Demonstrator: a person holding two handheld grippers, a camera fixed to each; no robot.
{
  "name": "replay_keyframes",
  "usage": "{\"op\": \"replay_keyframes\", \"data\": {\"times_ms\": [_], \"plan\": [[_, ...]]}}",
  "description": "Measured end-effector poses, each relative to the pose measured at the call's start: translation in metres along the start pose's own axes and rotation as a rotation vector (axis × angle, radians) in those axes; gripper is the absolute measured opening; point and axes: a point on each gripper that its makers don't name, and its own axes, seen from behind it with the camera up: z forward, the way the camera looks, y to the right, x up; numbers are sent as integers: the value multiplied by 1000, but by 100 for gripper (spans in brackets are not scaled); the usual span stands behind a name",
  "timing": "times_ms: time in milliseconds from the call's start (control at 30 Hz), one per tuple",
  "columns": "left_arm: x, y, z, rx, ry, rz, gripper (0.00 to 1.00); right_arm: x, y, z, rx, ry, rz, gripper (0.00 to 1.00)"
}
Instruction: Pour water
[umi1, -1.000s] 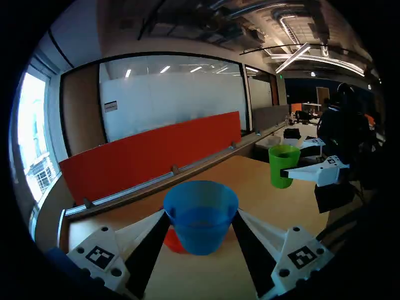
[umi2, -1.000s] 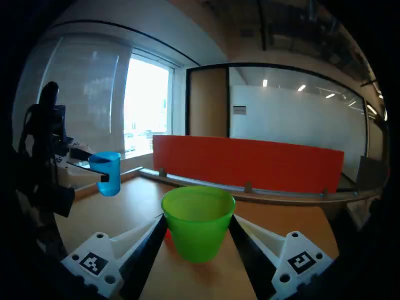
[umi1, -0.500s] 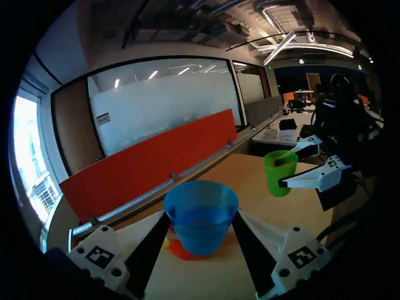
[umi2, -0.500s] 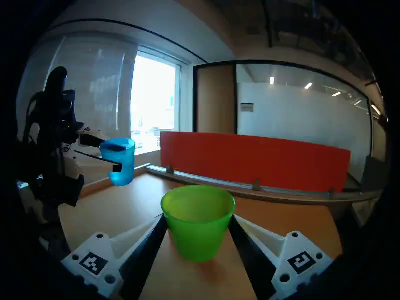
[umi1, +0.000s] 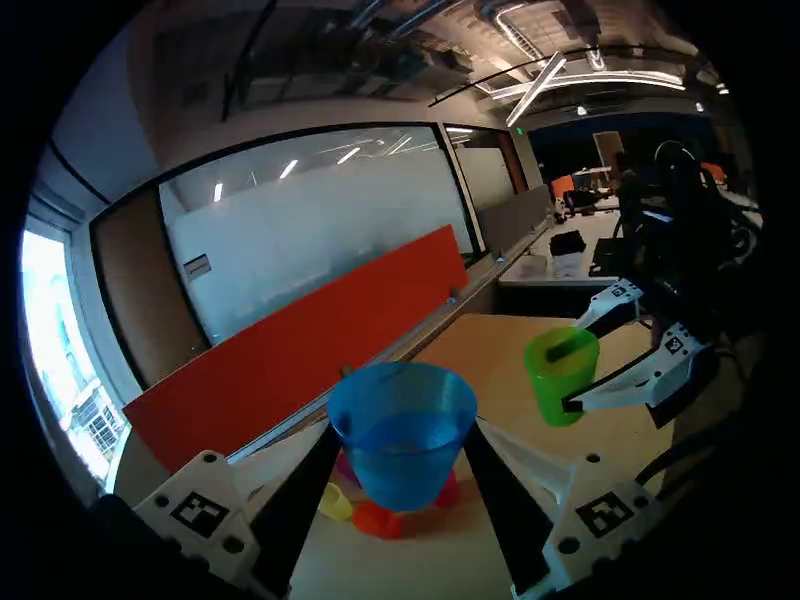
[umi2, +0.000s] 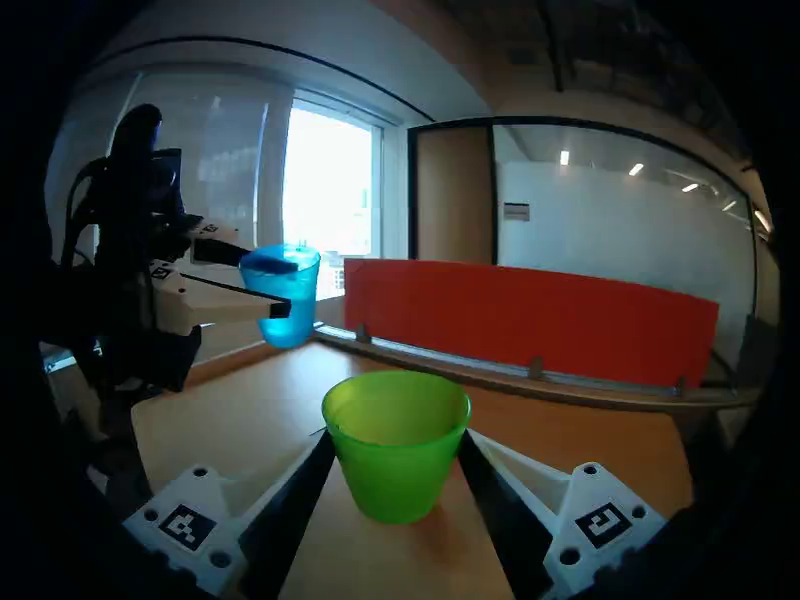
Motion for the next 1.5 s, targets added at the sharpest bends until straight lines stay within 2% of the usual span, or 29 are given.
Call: {"op": "replay_keyframes", "data": {"times_ms": [267,667,1267,1500], "plan": [[6,4,7,-11,8,53,84,-1,-14,1,39,-3,-3,88],[17,3,10,-11,17,131,84,-2,-26,2,76,-5,-1,88],[27,10,15,-34,25,250,83,-3,-35,8,108,-11,-11,88],[30,16,18,-38,23,319,84,-3,-36,9,114,-12,-16,88]]}}
